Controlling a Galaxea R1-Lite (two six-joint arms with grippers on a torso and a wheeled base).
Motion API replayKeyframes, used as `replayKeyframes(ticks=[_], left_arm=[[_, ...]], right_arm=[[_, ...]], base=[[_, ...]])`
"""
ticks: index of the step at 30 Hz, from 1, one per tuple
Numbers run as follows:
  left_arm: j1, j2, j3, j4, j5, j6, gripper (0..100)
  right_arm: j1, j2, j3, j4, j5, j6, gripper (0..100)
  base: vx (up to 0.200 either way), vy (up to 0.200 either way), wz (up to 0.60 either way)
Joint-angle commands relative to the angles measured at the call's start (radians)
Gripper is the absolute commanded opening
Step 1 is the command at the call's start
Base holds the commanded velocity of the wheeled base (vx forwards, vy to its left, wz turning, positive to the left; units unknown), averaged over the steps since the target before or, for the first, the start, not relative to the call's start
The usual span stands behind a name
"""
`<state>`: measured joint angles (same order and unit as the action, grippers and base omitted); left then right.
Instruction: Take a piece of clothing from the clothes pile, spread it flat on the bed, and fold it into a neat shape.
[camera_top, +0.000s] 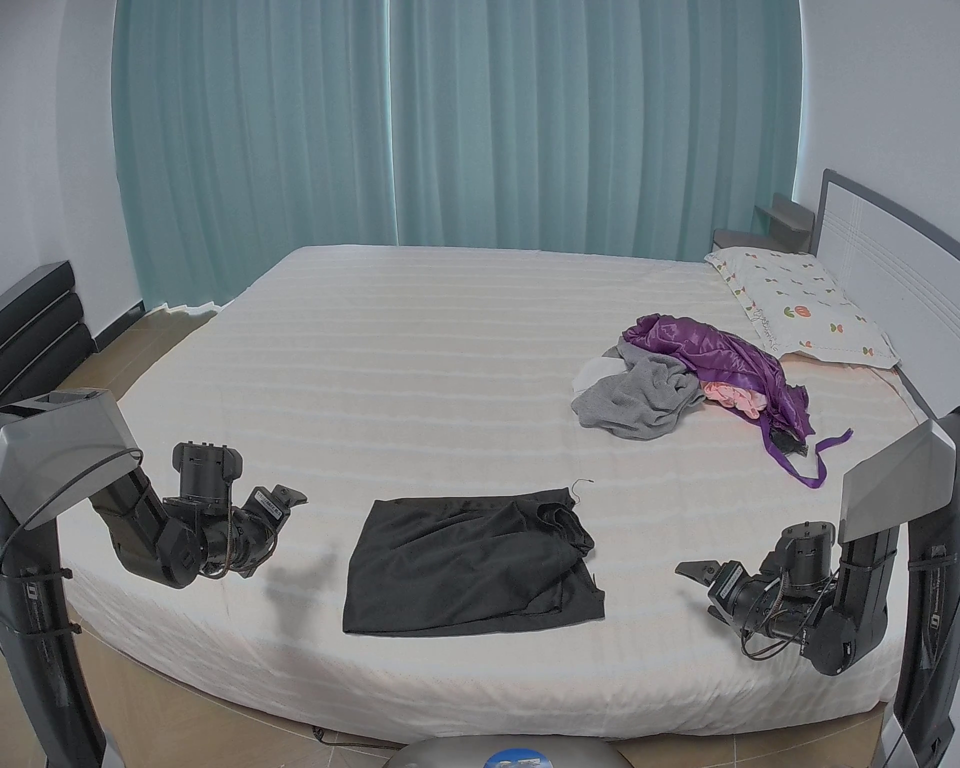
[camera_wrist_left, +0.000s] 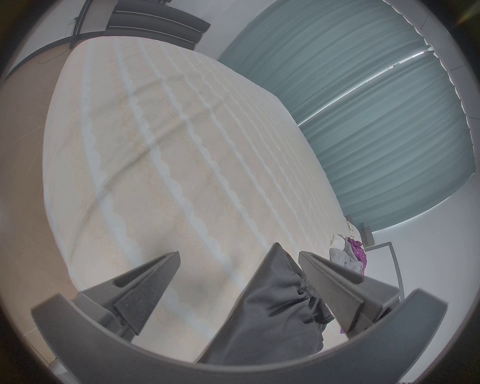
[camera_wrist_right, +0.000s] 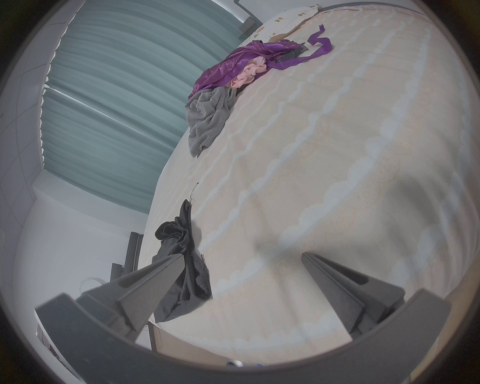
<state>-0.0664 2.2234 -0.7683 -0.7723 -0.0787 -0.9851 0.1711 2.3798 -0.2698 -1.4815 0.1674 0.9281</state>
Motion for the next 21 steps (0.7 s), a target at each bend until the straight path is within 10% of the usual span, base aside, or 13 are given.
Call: replayKeyframes(ticks=[1, 21], left_arm=[[-0.006, 0.007, 0.001, -0.001, 0.0, -0.001, 100], [-0.197, 0.209, -0.24, 0.022, 0.059, 0.192, 100]], right_arm=[[0.002, 0.002, 0.001, 0.0, 0.0, 0.0, 100], [0.104, -0.007, 0.004, -0.043, -0.013, -0.002, 100]], base=[[0.2, 0.0, 0.0], [0.04, 0.0, 0.0]])
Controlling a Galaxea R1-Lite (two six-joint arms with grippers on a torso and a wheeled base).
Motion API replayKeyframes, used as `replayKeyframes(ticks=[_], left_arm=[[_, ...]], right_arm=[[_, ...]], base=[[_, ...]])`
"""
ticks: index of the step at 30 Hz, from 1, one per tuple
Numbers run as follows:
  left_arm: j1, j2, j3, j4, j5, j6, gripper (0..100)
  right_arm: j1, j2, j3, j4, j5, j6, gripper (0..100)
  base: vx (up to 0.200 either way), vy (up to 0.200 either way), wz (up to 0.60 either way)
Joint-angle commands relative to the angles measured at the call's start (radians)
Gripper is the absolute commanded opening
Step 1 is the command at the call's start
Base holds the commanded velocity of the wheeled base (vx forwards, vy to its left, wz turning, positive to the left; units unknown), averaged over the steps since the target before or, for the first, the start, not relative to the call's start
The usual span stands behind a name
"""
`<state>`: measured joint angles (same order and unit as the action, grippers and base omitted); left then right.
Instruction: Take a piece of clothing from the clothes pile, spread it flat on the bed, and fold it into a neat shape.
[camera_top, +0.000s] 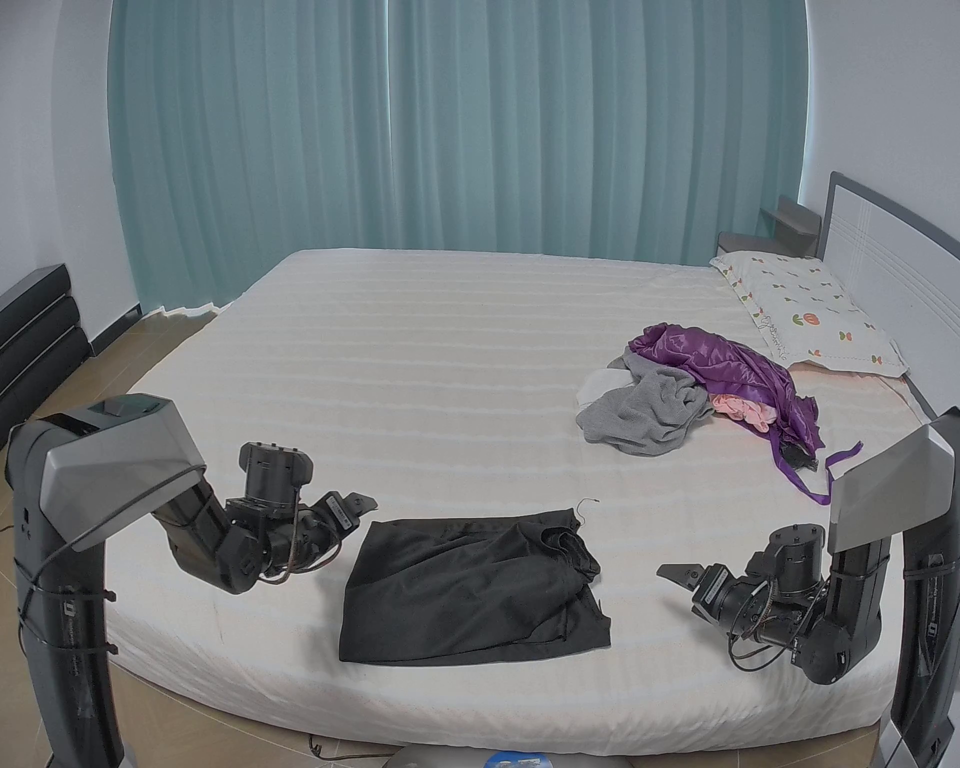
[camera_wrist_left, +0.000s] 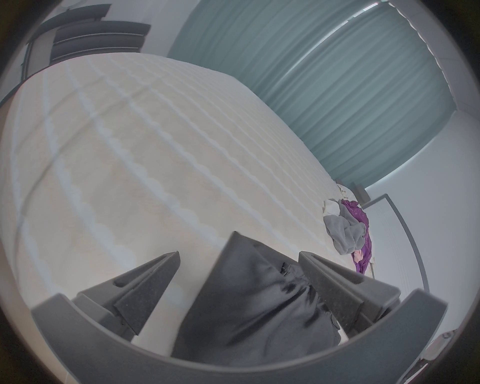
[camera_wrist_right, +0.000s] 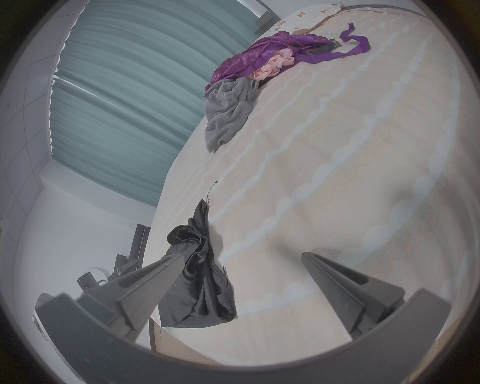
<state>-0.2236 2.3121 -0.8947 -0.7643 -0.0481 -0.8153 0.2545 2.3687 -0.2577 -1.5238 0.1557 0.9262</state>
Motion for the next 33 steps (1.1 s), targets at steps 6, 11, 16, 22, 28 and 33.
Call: replayKeyframes(ticks=[6, 11, 16, 22, 28, 33], left_arm=[[-0.051, 0.197, -0.268, 0.14, 0.086, 0.088, 100], [-0.052, 0.245, -0.386, 0.22, 0.125, 0.088, 100], [-0.057, 0.25, -0.425, 0.284, 0.12, 0.087, 0], [-0.057, 0.254, -0.449, 0.321, 0.137, 0.082, 0], [-0.056, 0.253, -0.444, 0.309, 0.275, 0.067, 0], [-0.054, 0.231, -0.431, 0.298, 0.287, -0.059, 0]], right_arm=[[0.02, 0.0, -0.012, -0.001, -0.001, -0.001, 100], [0.022, 0.001, -0.017, -0.001, -0.001, -0.001, 100], [0.022, -0.008, -0.018, -0.002, -0.002, -0.004, 100], [0.055, -0.026, -0.037, -0.019, -0.012, -0.029, 100], [0.089, -0.023, -0.109, 0.007, -0.024, -0.081, 100], [0.115, -0.026, -0.241, 0.156, -0.025, -0.125, 100]], base=[[0.0, 0.0, 0.0], [0.0, 0.0, 0.0], [0.0, 0.0, 0.0], [0.0, 0.0, 0.0], [0.0, 0.0, 0.0], [0.0, 0.0, 0.0]])
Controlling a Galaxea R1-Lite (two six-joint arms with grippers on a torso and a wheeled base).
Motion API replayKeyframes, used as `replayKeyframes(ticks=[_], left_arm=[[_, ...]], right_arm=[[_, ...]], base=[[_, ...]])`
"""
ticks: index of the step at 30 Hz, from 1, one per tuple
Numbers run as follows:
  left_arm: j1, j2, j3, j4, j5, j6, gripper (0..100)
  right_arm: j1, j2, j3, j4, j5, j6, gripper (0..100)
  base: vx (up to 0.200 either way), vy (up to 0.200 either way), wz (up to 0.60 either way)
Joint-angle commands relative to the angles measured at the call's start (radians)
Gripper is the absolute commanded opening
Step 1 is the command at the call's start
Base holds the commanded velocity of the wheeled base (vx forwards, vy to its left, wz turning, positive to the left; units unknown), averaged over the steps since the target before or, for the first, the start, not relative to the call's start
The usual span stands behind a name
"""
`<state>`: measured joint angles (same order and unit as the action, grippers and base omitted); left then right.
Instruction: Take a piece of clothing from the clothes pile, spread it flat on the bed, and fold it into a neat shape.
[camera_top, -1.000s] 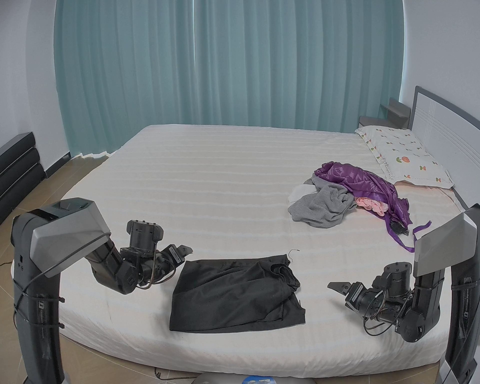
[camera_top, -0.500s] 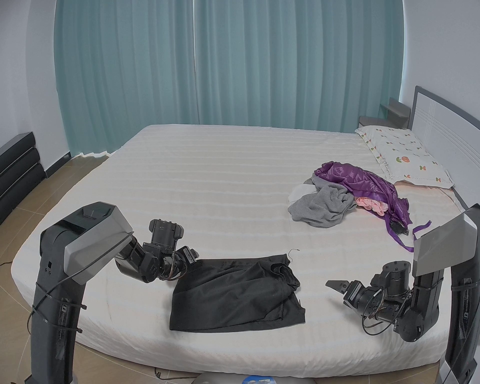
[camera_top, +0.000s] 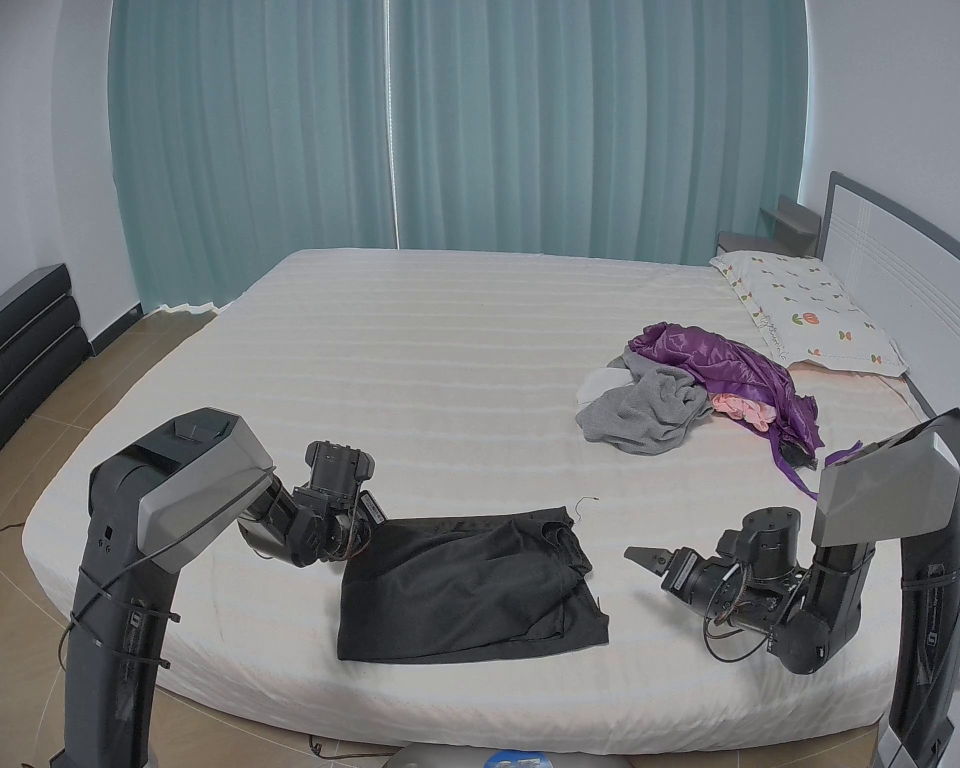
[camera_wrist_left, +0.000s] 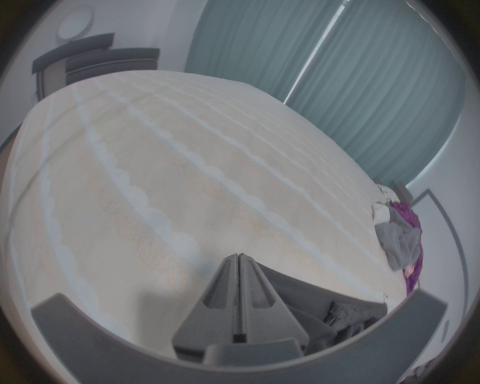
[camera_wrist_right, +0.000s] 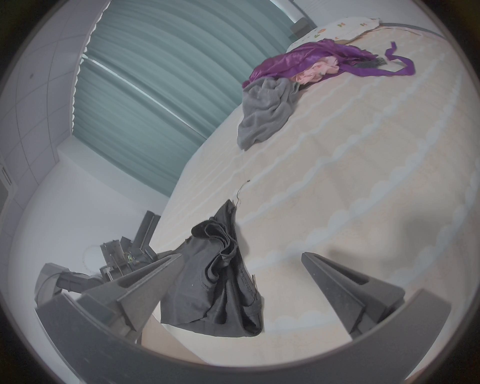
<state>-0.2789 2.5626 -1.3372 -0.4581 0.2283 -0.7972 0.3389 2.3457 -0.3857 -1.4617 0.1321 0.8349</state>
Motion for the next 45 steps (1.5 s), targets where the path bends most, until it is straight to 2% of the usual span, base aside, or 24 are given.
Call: replayKeyframes(ticks=[1, 6, 8, 16, 20, 36, 42, 43, 45], left_arm=[[0.001, -0.022, 0.015, -0.008, 0.011, -0.092, 0], [0.004, -0.025, 0.036, -0.01, 0.005, -0.102, 0], [0.007, -0.038, 0.041, -0.01, 0.0, -0.106, 0], [0.004, -0.036, 0.069, -0.042, -0.006, -0.105, 0], [0.004, -0.036, 0.073, -0.053, -0.004, -0.105, 0], [0.006, -0.035, 0.073, -0.053, -0.004, -0.103, 0], [0.006, -0.033, 0.073, -0.053, -0.004, -0.102, 0], [0.006, -0.033, 0.073, -0.053, -0.004, -0.102, 0], [0.006, -0.033, 0.073, -0.053, -0.004, -0.102, 0]], right_arm=[[0.035, -0.003, -0.142, 0.124, -0.003, -0.04, 100], [0.057, 0.006, -0.294, 0.262, -0.016, -0.053, 100], [0.08, 0.017, -0.407, 0.379, -0.016, -0.057, 100], [0.146, 0.066, -0.593, 0.538, -0.016, -0.097, 100], [0.149, 0.084, -0.621, 0.563, -0.016, -0.134, 100], [0.146, 0.164, -0.826, 0.742, -0.016, -0.135, 100], [0.146, 0.188, -0.846, 0.753, -0.034, -0.138, 100], [0.146, 0.198, -0.855, 0.753, -0.04, -0.14, 0], [0.143, 0.204, -0.864, 0.758, -0.058, -0.168, 0]], base=[[0.0, 0.0, 0.0], [0.0, 0.0, 0.0], [0.0, 0.0, 0.0], [0.0, 0.0, 0.0], [0.0, 0.0, 0.0], [0.0, 0.0, 0.0], [0.0, 0.0, 0.0], [0.0, 0.0, 0.0], [0.0, 0.0, 0.0]])
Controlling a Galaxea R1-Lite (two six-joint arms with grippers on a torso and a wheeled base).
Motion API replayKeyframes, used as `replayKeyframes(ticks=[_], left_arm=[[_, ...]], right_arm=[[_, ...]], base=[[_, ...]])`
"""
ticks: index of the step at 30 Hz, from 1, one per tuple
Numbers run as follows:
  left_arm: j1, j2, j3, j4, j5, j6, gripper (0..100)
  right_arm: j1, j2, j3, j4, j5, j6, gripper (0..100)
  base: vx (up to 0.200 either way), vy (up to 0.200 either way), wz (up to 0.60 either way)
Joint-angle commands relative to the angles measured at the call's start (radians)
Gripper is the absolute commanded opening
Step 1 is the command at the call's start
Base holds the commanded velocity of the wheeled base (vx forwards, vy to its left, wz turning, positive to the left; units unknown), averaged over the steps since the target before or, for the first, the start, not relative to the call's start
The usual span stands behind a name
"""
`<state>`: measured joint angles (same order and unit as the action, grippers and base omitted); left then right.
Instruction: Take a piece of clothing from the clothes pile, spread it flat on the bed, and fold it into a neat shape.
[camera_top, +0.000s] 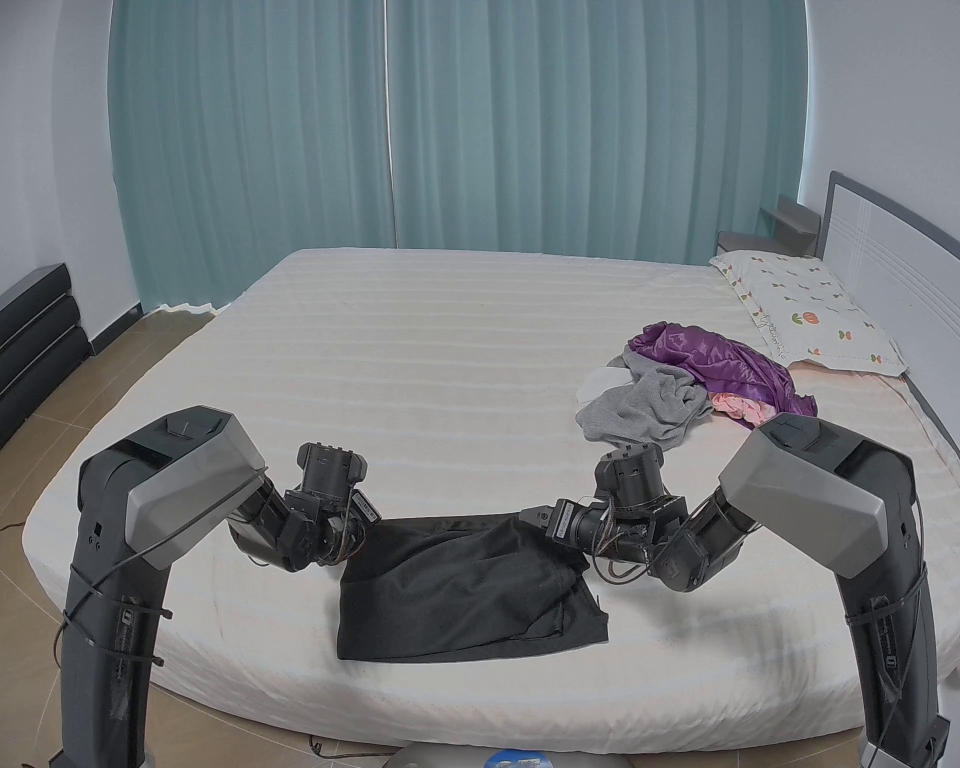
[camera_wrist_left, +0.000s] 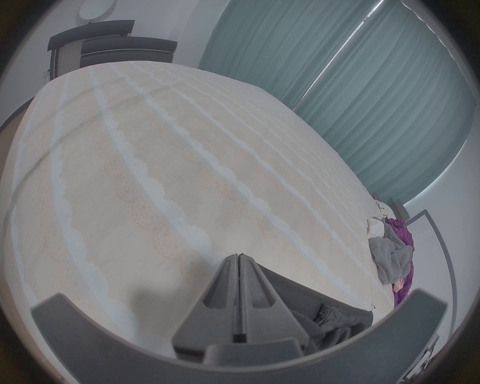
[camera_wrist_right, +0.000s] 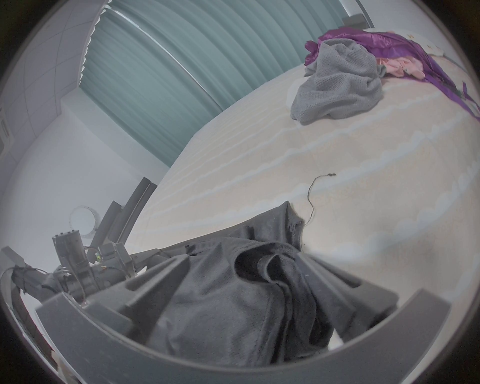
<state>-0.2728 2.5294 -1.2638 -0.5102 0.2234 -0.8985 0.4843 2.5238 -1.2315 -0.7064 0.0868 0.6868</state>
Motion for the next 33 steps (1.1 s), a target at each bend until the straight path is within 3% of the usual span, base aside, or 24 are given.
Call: replayKeyframes(ticks=[1, 12, 21, 22, 24, 25, 31, 33], left_arm=[[0.0, 0.0, 0.0, -0.001, 0.001, 0.0, 0], [-0.002, 0.002, 0.0, -0.001, 0.002, 0.006, 0], [-0.003, 0.002, 0.0, -0.001, 0.004, 0.007, 0], [-0.003, 0.002, 0.0, -0.001, 0.002, 0.006, 0], [-0.003, 0.002, 0.0, -0.001, 0.002, 0.006, 0], [-0.003, 0.0, 0.0, -0.001, 0.002, 0.004, 100], [0.003, -0.006, -0.003, -0.002, -0.001, -0.007, 100], [0.004, -0.007, -0.002, -0.011, -0.001, -0.017, 100]], right_arm=[[-0.007, 0.027, -0.02, 0.005, -0.022, -0.038, 0], [-0.084, 0.07, -0.095, 0.016, -0.07, -0.073, 0], [-0.084, 0.104, -0.128, 0.013, -0.07, -0.066, 0], [-0.082, 0.102, -0.131, 0.015, -0.068, -0.062, 100], [-0.082, 0.099, -0.128, 0.008, -0.068, -0.061, 100], [-0.082, 0.085, -0.115, 0.001, -0.068, -0.053, 100], [-0.087, -0.05, 0.007, -0.016, -0.047, 0.017, 100], [-0.084, -0.112, 0.115, -0.051, -0.012, 0.019, 100]], base=[[0.0, 0.0, 0.0], [0.0, 0.0, 0.0], [0.0, 0.0, 0.0], [0.0, 0.0, 0.0], [0.0, 0.0, 0.0], [0.0, 0.0, 0.0], [0.0, 0.0, 0.0], [0.0, 0.0, 0.0]])
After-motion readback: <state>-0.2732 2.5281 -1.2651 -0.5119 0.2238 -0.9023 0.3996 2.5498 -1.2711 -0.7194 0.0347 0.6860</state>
